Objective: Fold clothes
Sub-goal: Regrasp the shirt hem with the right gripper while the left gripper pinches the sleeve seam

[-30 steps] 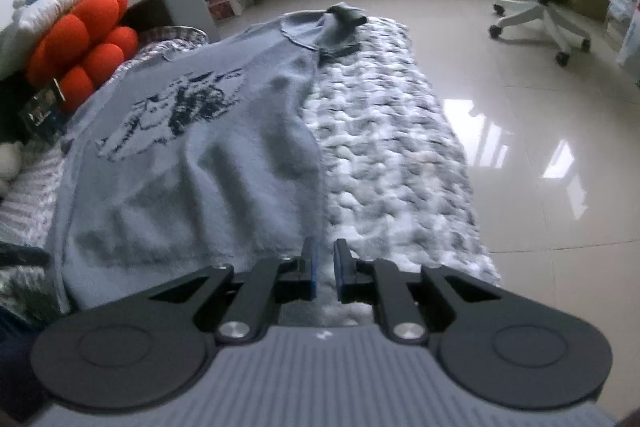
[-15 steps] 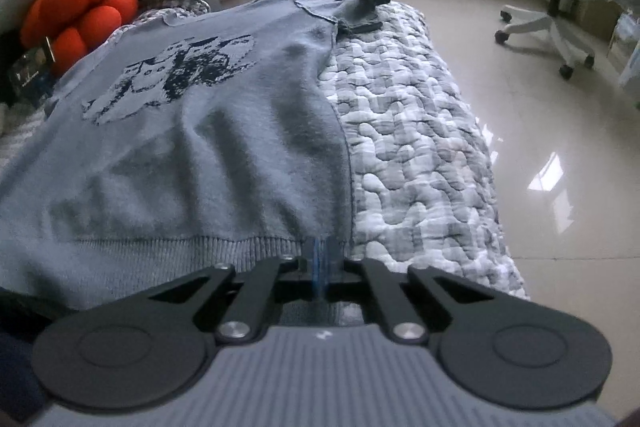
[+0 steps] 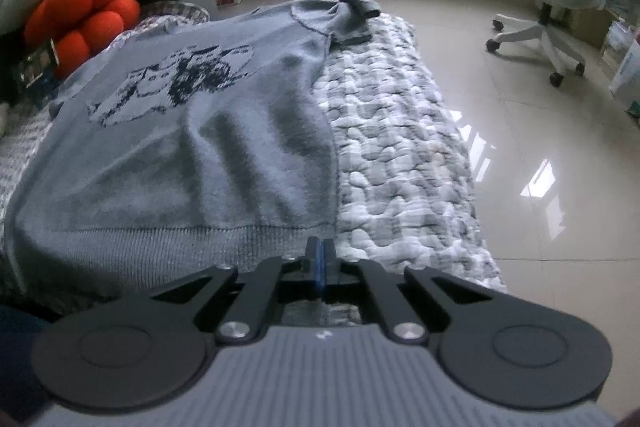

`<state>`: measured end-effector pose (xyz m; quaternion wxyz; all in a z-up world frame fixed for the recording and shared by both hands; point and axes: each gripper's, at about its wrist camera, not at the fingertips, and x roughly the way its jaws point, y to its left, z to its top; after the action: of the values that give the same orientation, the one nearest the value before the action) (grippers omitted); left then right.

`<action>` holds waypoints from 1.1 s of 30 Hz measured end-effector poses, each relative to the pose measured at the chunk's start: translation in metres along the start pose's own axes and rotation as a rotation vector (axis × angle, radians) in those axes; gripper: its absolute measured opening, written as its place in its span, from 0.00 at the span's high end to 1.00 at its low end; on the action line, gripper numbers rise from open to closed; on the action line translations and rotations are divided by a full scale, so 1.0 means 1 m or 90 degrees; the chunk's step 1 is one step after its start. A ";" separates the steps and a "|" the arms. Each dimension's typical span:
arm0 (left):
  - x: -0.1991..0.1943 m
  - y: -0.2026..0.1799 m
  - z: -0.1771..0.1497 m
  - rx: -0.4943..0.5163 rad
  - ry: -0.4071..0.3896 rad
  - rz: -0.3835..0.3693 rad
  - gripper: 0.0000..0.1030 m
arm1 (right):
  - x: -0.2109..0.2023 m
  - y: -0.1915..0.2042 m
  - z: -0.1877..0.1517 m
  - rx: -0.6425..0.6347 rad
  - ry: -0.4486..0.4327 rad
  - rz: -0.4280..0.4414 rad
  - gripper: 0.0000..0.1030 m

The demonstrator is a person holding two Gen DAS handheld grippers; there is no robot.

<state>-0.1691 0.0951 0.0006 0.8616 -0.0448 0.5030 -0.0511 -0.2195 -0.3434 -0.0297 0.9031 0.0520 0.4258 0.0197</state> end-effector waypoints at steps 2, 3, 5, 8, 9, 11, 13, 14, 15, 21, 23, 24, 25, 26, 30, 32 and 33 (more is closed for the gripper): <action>-0.001 0.003 0.010 -0.004 -0.016 0.012 0.74 | 0.003 -0.002 0.000 0.010 0.006 0.007 0.97; 0.000 0.004 0.016 -0.010 -0.020 0.013 0.73 | 0.006 -0.002 -0.001 0.017 0.007 0.009 0.92; 0.002 0.005 0.025 -0.020 -0.029 0.017 0.71 | 0.010 -0.002 -0.001 0.028 0.008 0.014 0.87; 0.010 -0.001 0.040 -0.011 -0.044 0.043 0.70 | 0.010 0.002 0.003 0.037 -0.004 0.031 0.87; 0.015 -0.003 0.044 -0.009 -0.044 0.045 0.69 | 0.011 0.004 0.006 0.038 -0.009 0.032 0.86; 0.023 -0.006 0.053 -0.005 -0.044 0.049 0.69 | 0.011 0.008 0.013 0.040 -0.018 0.030 0.81; 0.034 -0.010 0.060 -0.001 -0.039 0.050 0.67 | 0.013 0.010 0.020 0.046 -0.026 0.033 0.63; 0.040 -0.011 0.064 -0.001 -0.036 0.052 0.67 | 0.014 0.010 0.022 0.047 -0.029 0.037 0.59; 0.047 -0.012 0.070 -0.002 -0.032 0.058 0.67 | 0.016 0.010 0.024 0.049 -0.031 0.039 0.58; 0.084 -0.015 0.103 0.016 -0.049 0.113 0.67 | 0.036 0.012 0.040 0.059 -0.037 0.040 0.59; 0.097 -0.010 0.108 0.012 -0.055 0.123 0.67 | 0.044 0.013 0.046 0.058 -0.041 0.035 0.59; 0.104 -0.008 0.108 0.006 -0.058 0.125 0.67 | 0.048 0.014 0.049 0.055 -0.040 0.030 0.59; 0.109 -0.006 0.107 0.002 -0.063 0.123 0.67 | 0.053 0.014 0.050 0.052 -0.037 0.022 0.60; 0.111 -0.005 0.106 0.004 -0.072 0.119 0.66 | 0.058 0.015 0.051 0.049 -0.031 0.014 0.69; 0.111 -0.007 0.107 0.027 -0.090 0.111 0.92 | 0.069 0.017 0.045 0.027 -0.016 -0.022 0.93; 0.111 -0.008 0.108 0.030 -0.094 0.110 0.96 | 0.066 0.021 0.043 0.017 -0.017 -0.035 0.99; 0.111 -0.008 0.108 0.030 -0.097 0.110 0.97 | 0.065 0.023 0.042 0.012 -0.017 -0.043 0.99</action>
<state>-0.0209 0.0756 -0.0408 0.8993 0.0153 0.4369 0.0149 -0.1458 -0.3190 -0.0502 0.9084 0.0464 0.4152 -0.0153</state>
